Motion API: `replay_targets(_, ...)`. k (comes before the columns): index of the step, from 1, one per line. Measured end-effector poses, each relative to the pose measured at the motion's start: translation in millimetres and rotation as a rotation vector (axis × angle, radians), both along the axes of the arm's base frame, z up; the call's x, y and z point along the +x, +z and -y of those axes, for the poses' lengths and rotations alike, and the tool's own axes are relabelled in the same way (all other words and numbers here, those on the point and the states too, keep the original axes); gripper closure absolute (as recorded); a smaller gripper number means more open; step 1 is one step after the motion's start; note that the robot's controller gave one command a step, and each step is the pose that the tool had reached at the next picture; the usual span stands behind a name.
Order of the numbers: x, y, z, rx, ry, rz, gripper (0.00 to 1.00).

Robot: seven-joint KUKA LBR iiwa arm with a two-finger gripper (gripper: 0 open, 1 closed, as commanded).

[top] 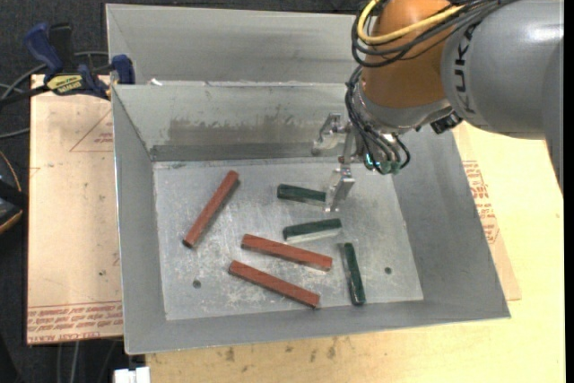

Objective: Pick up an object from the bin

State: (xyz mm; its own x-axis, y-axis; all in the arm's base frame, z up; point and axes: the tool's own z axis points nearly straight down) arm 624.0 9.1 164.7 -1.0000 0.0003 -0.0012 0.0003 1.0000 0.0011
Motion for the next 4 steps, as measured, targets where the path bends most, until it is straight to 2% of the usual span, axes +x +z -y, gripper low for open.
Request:
replay_targets(1,0.0,0,0,0.0,0.0,0.0,0.0)
replay_targets(2,-2.6,-86,2,0.001,0.03,0.012,1.0)
replay_targets(3,-2.6,-86,2,0.001,0.03,0.012,1.0)
replay_targets(4,-4.1,84,1,-0.001,0.039,0.01,1.0)
